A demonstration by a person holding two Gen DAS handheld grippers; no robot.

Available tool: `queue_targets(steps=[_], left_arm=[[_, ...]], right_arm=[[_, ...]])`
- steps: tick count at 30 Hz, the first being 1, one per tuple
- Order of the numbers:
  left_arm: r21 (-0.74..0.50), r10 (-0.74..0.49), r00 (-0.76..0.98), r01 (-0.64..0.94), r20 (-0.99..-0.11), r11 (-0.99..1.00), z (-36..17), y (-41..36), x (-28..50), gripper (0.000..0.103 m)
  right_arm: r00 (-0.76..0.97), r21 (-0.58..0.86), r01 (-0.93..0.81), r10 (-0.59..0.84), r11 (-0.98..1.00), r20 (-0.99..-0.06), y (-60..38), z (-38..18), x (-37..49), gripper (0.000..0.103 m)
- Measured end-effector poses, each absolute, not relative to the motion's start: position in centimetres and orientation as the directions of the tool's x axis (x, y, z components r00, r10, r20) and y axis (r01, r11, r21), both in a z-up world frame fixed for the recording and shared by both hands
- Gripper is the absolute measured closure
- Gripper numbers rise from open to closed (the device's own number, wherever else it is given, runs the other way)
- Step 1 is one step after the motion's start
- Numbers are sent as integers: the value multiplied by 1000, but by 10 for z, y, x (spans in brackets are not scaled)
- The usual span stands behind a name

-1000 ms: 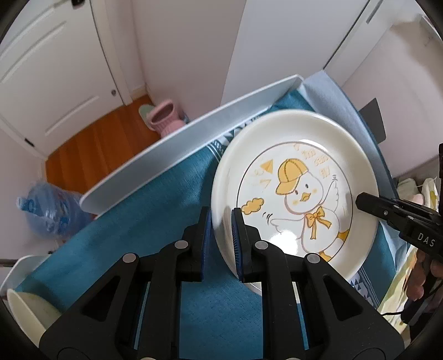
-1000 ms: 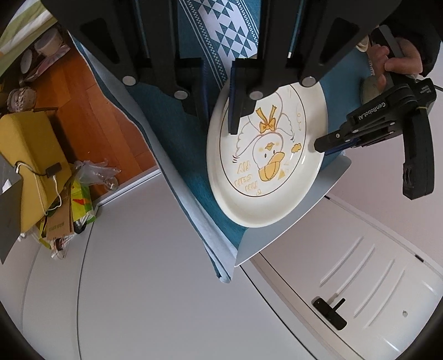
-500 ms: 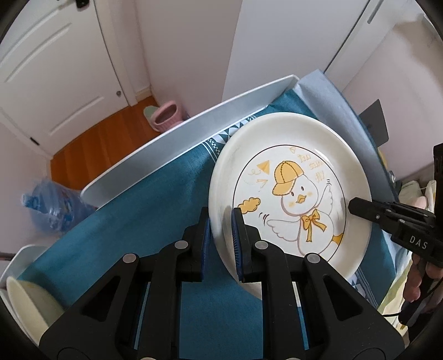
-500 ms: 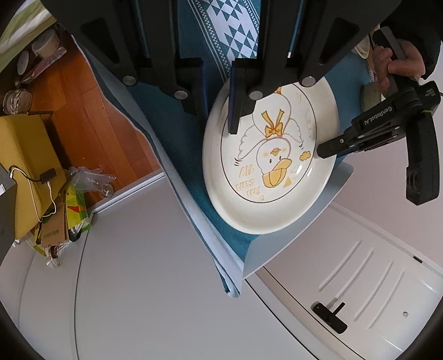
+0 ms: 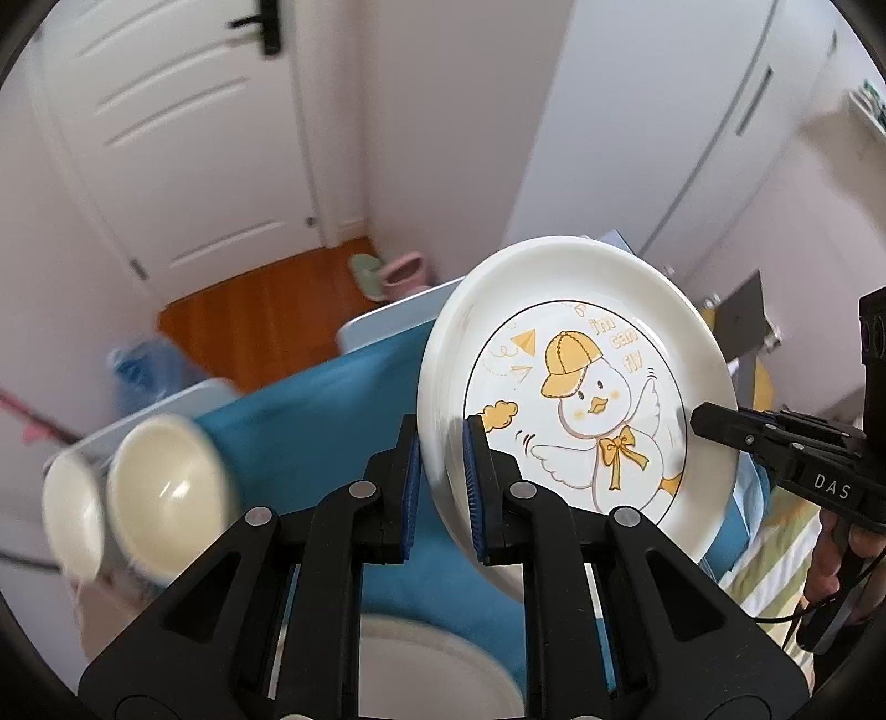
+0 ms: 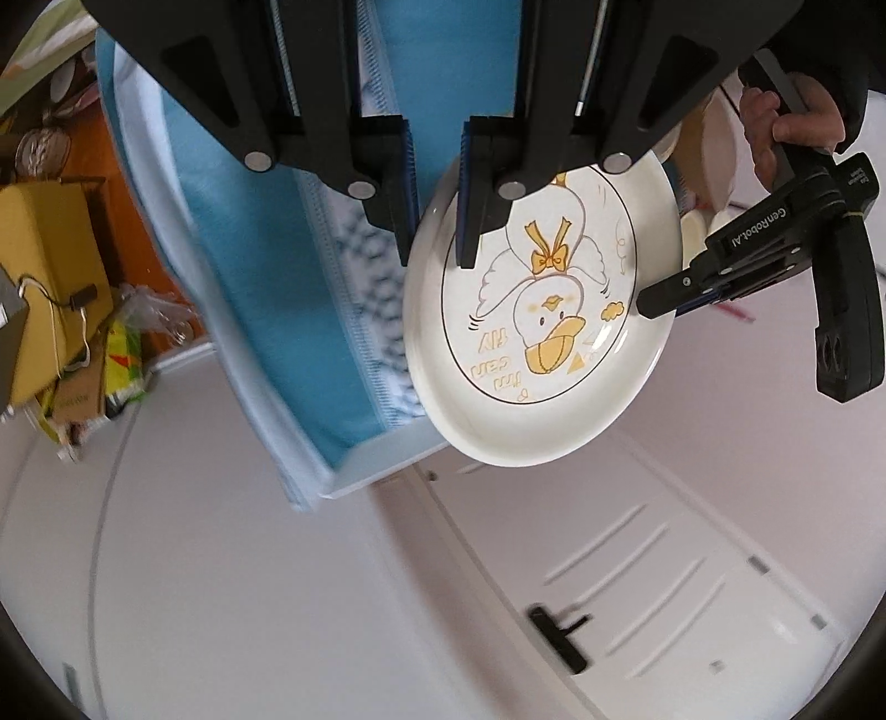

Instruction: Organize plates and bowls

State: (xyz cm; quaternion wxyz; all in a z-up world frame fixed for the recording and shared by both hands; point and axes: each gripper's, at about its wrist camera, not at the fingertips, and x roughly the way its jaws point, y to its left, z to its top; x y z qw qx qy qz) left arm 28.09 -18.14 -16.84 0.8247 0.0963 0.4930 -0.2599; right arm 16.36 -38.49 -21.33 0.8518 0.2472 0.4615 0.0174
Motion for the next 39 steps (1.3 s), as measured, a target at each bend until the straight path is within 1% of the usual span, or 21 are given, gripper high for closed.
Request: queue_targets(steps=[4,7,9,13,18,22,29,32,39], left_arm=[[-95,-299,431,434,-851,896,-152,-143,250,90],[-81,-251,458,359,-853,930,-152,-114,224,90],[-72,-217,466,310,-858,948,-157,-97,208,90],[-92,-176,444,204,-879,975,-176,-63,181,90],[-130,-161,395,105,-905,986,-207,-25,154,90],[-151,-162,363,59,-918,987,-234,-7,152,90],[-157,-157,356,29,-921,987,-262,-5,147,90],[-158,-158,348,30,-924,987,-271,1,143,90],[-157,-153,335,15,-930,988,-282,3,148,90]], right_arm=[[556,437,88,320,895,-767,-354,-195,155,91],[526,439,6,371,898,-765,-333,-191,148,91],[502,438,-45,399,898,-767,-319,-192,144,91],[435,435,-130,445,891,-783,-291,-205,133,91],[359,447,-189,485,874,-797,-260,-226,121,91],[323,430,-221,481,875,-815,-241,-241,119,91],[290,400,-245,460,883,-839,-217,-265,122,91],[283,388,-244,448,889,-848,-209,-275,131,91],[274,371,-258,436,892,-857,-200,-277,136,91]])
